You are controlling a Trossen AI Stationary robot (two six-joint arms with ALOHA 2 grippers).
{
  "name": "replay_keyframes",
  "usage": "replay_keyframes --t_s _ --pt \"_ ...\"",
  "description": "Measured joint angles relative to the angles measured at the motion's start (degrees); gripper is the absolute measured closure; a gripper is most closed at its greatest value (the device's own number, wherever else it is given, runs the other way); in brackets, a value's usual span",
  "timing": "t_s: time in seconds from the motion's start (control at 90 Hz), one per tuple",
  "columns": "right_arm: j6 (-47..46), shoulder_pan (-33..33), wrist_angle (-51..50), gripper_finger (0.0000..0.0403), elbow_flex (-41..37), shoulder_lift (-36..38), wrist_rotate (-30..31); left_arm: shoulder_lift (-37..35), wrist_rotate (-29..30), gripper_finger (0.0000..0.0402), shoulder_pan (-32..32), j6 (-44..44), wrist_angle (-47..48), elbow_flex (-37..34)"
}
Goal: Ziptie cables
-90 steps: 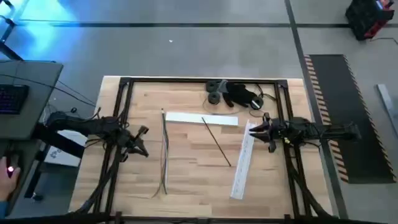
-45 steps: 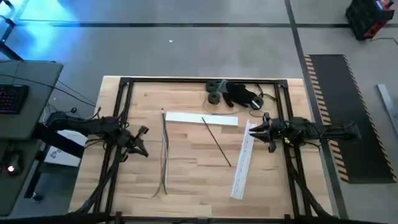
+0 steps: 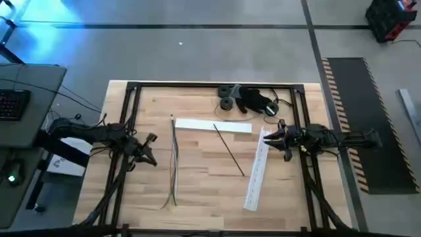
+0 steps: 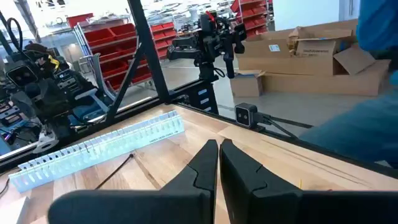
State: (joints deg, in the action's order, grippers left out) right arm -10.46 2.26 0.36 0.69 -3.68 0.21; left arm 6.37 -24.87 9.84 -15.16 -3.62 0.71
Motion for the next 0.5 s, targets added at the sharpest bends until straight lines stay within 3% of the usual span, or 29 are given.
replay_keyframes --t_s 0.322,0.5 --pt "-0.1 0.0 0.0 0.0325 0.0 0.0 0.1 0.0 0.0 0.0402 0.0 0.0 0.0 0.0" --pt "-1.1 -1.6 1.0 0.0324 0.0 0.3 5.4 0.0 0.1 0.0402 0.0 0.0 0.0 0.0"
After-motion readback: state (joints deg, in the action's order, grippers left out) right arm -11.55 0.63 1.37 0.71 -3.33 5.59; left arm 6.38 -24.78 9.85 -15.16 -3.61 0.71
